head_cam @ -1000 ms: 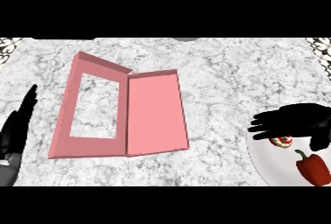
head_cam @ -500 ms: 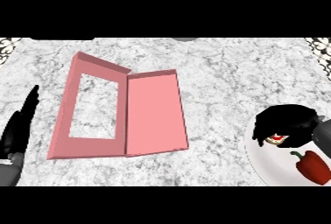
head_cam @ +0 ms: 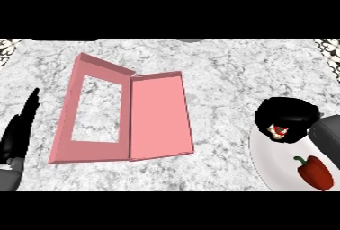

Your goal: Pick the cupcake from the plate and place it in the cardboard box

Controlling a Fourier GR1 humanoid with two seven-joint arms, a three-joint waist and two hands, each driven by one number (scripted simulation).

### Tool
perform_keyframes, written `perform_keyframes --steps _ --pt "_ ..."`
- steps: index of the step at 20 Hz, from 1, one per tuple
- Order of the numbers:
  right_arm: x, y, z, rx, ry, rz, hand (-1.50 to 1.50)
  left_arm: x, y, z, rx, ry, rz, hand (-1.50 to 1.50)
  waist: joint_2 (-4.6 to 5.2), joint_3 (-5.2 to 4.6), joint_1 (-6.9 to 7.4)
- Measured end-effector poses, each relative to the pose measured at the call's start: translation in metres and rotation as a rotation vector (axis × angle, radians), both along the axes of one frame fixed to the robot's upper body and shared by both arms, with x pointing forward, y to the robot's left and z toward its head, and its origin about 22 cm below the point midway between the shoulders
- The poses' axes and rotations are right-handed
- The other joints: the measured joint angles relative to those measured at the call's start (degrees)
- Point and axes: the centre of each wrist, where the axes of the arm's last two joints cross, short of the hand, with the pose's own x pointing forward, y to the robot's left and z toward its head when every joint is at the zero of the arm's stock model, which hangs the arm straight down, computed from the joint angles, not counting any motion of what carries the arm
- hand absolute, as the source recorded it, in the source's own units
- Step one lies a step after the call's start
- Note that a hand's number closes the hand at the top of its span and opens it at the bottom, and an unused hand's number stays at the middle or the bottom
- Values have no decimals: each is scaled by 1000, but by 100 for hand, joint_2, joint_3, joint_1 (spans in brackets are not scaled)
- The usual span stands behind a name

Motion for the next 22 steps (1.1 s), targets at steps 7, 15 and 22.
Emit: perform_keyframes --steps 7,15,22 --pt "65 30 51 108 -118 -254 150 12 -9 7 1 -20 -47 0 86 6 251" --pt "97 39 107 365 -226 -300 150 12 -10 9 -2 -17 -43 0 75 8 231" --pt "109 75 142 501 -202 -189 150 8 1 10 0 -1 -21 0 24 1 108"
